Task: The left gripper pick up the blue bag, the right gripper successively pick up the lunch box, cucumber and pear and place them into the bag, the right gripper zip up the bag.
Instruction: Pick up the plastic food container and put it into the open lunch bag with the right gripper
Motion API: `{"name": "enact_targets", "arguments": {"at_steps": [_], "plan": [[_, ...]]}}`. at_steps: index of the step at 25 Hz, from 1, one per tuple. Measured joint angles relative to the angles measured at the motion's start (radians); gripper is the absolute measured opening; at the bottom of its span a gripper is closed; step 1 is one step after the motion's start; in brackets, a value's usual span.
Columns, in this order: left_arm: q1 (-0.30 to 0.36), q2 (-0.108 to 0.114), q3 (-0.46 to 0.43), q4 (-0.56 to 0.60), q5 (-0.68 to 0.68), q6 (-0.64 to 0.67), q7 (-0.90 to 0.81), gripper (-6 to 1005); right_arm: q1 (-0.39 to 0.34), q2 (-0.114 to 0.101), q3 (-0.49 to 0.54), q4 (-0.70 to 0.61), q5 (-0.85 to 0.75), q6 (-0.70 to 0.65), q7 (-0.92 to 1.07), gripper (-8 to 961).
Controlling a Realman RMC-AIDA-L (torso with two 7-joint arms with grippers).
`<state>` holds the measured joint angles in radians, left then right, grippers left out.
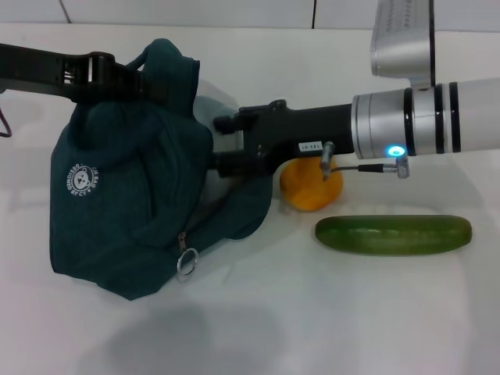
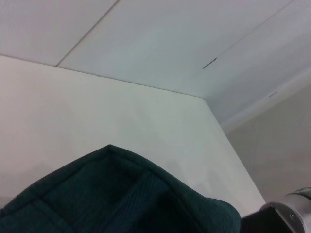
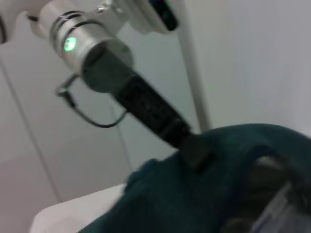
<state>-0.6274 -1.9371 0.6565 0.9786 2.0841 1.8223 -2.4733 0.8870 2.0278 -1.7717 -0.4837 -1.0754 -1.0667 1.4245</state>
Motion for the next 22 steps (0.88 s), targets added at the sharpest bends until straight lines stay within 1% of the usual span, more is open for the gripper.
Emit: {"name": "enact_targets", "arguments": {"at_steps": [6, 8, 9, 10, 11, 14, 19, 22], "plan": [[0.005, -0.003, 0.000, 0.000, 0.000, 0.000, 0.001, 37, -0.015, 0.000, -0.039, -0.032, 0.006, -0.069, -0.064, 666], [0.007, -0.003, -0.001, 0.000, -0.002, 0.000, 0.001, 37, -0.037, 0.000, -0.037, -0.048, 0.008, -0.077, -0.073, 666], [0.008, -0.003, -0.002, 0.000, -0.002, 0.000, 0.001, 37, -0.065, 0.000, -0.022, -0.064, 0.009, -0.074, -0.076, 666], [0.009, -0.003, -0.003, 0.000, -0.003, 0.000, 0.001, 37, -0.065, 0.000, -0.022, -0.064, 0.009, -0.074, -0.076, 666], [0.010, -0.003, -0.004, 0.000, -0.004, 0.000, 0.001, 37, -0.092, 0.000, -0.002, -0.076, 0.011, -0.072, -0.081, 666], [0.016, -0.003, -0.005, 0.000, -0.006, 0.000, 0.001, 37, -0.132, -0.001, 0.031, -0.094, 0.015, -0.076, -0.094, 665], [0.025, -0.002, -0.007, 0.000, -0.008, 0.000, 0.000, 38, -0.260, -0.006, 0.118, -0.188, 0.017, -0.095, -0.142, 665], [0.032, -0.001, -0.008, 0.000, -0.009, 0.000, 0.000, 38, -0.325, -0.011, 0.167, -0.232, 0.017, -0.106, -0.154, 664]]}}
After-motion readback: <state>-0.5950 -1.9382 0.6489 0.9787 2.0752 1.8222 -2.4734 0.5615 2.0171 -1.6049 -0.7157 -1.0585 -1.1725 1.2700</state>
